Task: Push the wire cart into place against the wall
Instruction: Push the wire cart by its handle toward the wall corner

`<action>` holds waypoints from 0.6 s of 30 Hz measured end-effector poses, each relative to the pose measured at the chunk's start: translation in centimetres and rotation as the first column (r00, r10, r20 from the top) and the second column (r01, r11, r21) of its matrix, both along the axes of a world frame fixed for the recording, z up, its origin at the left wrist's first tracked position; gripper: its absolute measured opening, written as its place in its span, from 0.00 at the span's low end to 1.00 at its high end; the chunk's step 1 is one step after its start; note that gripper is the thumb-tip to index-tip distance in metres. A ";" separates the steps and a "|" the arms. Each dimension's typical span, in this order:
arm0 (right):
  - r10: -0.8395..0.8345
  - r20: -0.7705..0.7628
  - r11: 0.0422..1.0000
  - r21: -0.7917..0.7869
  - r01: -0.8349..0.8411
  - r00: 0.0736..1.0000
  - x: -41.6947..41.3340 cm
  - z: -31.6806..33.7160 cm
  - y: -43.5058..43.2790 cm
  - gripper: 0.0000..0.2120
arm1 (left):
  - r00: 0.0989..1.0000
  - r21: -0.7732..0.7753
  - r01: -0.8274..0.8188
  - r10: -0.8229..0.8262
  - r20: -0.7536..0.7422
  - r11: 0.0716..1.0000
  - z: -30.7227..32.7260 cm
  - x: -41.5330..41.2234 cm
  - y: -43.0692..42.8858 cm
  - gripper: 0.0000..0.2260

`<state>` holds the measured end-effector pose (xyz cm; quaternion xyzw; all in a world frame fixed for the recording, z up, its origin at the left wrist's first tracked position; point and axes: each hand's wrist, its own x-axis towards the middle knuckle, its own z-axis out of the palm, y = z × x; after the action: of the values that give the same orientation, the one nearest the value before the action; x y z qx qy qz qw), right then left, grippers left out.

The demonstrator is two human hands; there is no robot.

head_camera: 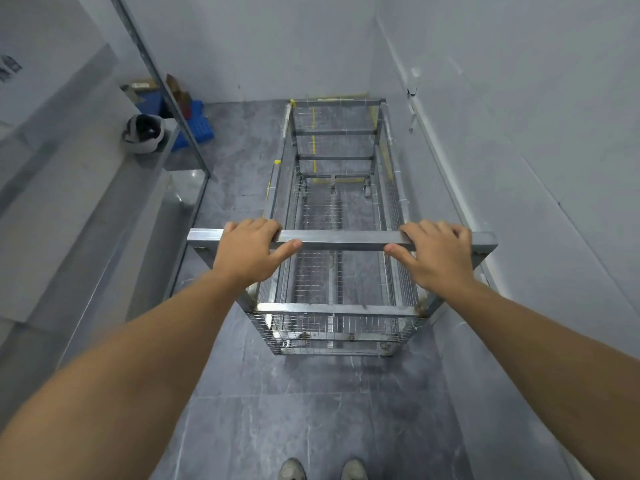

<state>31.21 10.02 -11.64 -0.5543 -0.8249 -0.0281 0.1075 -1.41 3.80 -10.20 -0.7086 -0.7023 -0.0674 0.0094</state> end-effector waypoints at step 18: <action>-0.010 -0.011 0.999 -0.044 0.010 1.000 -2.8 0.5 6.9 0.28 | 1.000 -0.007 0.028 -0.028 -0.002 1.000 -0.2 -3.0 7.7 0.31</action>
<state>28.45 16.92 -11.12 -0.5608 -0.8219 -0.0076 0.0996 -4.38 11.50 -10.37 -0.7185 -0.6925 -0.0644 0.0069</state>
